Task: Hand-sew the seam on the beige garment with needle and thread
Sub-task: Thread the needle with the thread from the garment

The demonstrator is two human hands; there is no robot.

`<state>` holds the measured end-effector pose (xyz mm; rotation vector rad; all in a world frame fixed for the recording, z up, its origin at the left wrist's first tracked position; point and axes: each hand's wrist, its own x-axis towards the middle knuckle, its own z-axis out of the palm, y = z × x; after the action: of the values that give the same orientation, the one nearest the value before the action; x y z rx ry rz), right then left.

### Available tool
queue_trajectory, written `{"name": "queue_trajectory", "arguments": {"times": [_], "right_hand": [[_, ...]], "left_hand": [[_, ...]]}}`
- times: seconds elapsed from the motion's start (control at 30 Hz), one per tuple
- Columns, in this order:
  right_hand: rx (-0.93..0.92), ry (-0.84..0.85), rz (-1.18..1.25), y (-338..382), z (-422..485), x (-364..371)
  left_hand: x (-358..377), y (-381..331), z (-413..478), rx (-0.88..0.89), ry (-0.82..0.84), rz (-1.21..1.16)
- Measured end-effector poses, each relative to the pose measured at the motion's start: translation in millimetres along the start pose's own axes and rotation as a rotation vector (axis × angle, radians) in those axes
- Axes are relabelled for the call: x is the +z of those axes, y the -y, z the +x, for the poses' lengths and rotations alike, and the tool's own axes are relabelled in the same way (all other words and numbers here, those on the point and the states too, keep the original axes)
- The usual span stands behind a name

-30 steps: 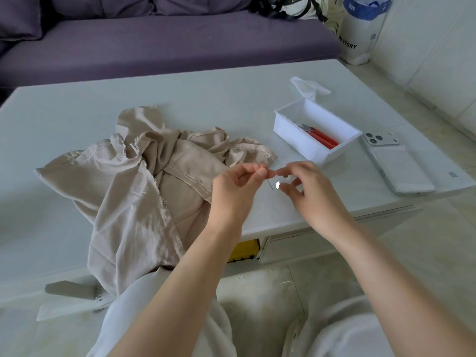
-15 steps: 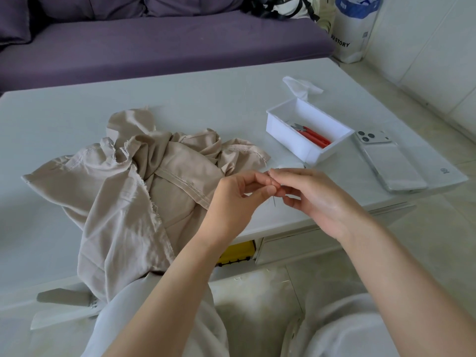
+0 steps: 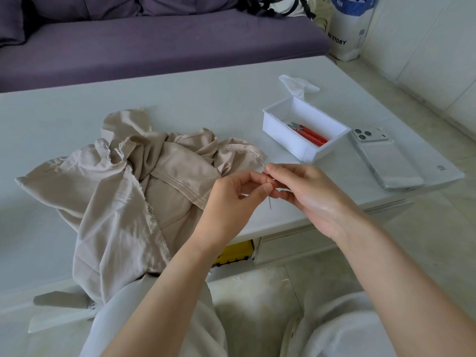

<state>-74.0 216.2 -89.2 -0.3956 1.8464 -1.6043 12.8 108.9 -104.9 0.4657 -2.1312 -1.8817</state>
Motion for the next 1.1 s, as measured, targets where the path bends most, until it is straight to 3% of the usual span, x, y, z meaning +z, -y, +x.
{"name": "queue_trajectory", "arguments": {"times": [0.17,0.3,0.47,0.6,1.1], "right_hand": [[-0.019,-0.089,0.012,0,1,1],[-0.161,-0.228,-0.183,-4,6,2],[-0.329,-0.266,-0.407,-11,7,6],[-0.427,-0.266,-0.5,-13,4,10],[-0.492,-0.214,-0.567,-15,4,10]], "left_hand": [[-3,-4,-1,-0.063,-0.052,-0.098],[-10,-2,3,-0.121,-0.176,-0.174],[-15,-1,4,-0.136,-0.247,-0.204],[-13,-2,2,-0.137,-0.228,-0.211],[-10,1,4,-0.169,-0.251,-0.043]]}}
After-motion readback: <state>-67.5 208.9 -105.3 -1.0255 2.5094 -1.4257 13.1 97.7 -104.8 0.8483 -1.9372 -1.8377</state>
